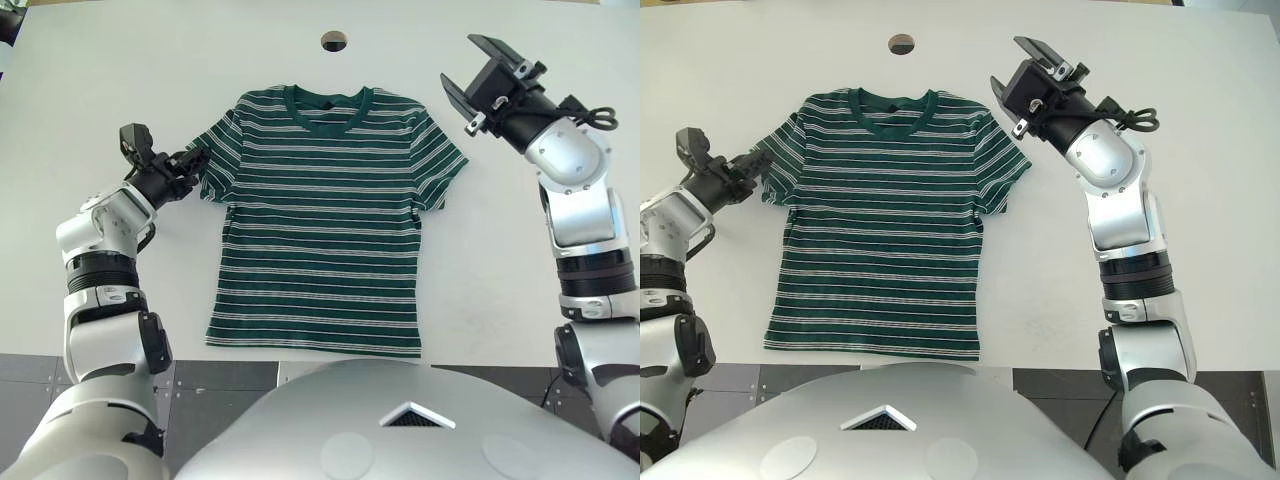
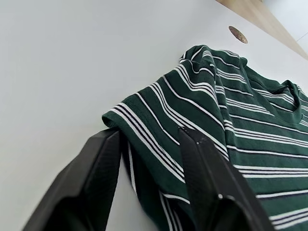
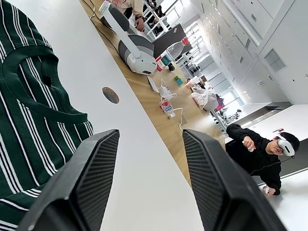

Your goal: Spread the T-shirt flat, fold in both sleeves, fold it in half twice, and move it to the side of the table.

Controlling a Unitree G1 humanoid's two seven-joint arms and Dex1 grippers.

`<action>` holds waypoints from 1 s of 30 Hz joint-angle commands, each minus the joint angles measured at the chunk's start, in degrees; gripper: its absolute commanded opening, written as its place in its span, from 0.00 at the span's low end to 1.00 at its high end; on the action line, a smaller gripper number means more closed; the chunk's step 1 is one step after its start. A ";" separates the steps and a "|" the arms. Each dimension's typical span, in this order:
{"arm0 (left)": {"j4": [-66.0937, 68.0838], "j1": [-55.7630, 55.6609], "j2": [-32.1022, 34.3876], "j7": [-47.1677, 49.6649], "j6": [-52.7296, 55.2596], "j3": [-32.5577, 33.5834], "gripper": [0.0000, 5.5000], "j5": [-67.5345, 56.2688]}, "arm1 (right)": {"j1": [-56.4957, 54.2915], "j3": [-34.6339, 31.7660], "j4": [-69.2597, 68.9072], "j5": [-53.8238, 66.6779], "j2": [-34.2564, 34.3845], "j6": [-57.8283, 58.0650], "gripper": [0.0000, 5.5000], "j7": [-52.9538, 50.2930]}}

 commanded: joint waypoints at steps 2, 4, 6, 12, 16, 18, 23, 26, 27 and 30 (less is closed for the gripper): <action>2.40 1.13 -1.83 -0.29 1.86 -0.42 0.24 2.49 | -0.17 0.50 -0.08 0.19 0.26 0.53 0.45 0.58; 2.06 1.23 -1.87 -0.63 2.12 -0.15 0.18 2.62 | -0.33 0.63 0.18 0.19 0.39 0.42 0.45 0.59; 1.58 1.42 -2.05 -0.17 1.88 0.62 0.10 2.72 | -0.68 0.93 0.57 0.15 0.62 0.28 0.45 0.65; 1.26 0.28 -2.68 1.22 1.38 2.40 0.02 3.09 | -0.90 1.35 1.06 0.45 1.24 0.05 0.45 0.63; 1.27 -0.21 -3.02 1.29 0.96 3.29 0.02 2.97 | -0.83 1.43 1.21 0.36 1.69 0.05 0.45 0.46; 0.35 -0.06 -3.19 1.09 1.26 3.56 0.02 2.82 | -0.66 1.44 1.10 0.75 2.19 -0.15 0.45 0.49; -1.80 0.43 -2.67 0.38 2.23 4.32 0.02 2.41 | -0.36 2.10 0.72 0.77 3.81 0.11 0.45 -0.10; -6.56 1.61 -1.64 -0.37 5.20 5.05 0.02 1.09 | -0.56 2.23 0.27 0.72 4.42 0.23 0.45 -0.16; -7.80 1.74 -1.25 -0.42 6.03 5.54 0.02 0.74 | -0.58 2.28 0.17 0.64 4.54 0.28 0.45 -0.20; -11.52 2.12 -0.28 -0.24 8.26 7.42 0.02 -0.38 | -0.79 2.28 0.10 0.57 4.77 0.36 0.45 -0.33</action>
